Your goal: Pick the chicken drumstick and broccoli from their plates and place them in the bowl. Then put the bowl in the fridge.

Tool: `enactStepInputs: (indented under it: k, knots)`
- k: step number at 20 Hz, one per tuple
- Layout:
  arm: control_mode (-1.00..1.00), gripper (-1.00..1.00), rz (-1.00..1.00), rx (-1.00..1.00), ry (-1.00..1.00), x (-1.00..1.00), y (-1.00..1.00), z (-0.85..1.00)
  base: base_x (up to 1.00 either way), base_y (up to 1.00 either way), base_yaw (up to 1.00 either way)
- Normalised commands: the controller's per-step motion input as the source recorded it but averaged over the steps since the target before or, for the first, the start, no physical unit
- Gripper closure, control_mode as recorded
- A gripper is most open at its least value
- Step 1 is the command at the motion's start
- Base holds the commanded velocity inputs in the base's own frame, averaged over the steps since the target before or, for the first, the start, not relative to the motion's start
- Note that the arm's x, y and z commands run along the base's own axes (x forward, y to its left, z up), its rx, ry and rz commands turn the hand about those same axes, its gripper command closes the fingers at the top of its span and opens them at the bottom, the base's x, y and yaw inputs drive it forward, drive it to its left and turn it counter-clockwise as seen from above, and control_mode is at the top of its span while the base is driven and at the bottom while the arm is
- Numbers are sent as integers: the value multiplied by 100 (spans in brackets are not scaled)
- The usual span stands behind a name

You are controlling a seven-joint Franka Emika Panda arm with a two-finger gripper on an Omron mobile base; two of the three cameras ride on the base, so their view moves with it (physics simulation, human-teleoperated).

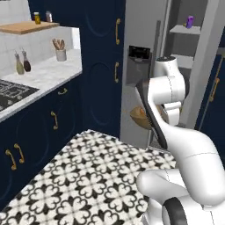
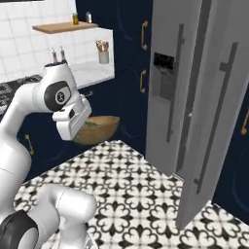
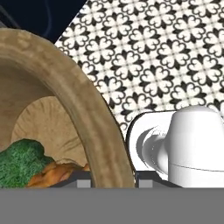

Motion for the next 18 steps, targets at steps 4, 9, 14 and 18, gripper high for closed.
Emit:
enactStepInputs:
  k: [4, 9, 14, 18]
  knots:
    - [100, 100, 0, 0, 0, 0, 0, 0, 84, 57, -58]
    - [100, 100, 0, 0, 0, 0, 0, 0, 82, 46, -59]
    - [100, 100, 0, 0, 0, 0, 0, 0, 80, 41, -59]
    - [100, 100, 0, 0, 0, 0, 0, 0, 74, 46, -53]
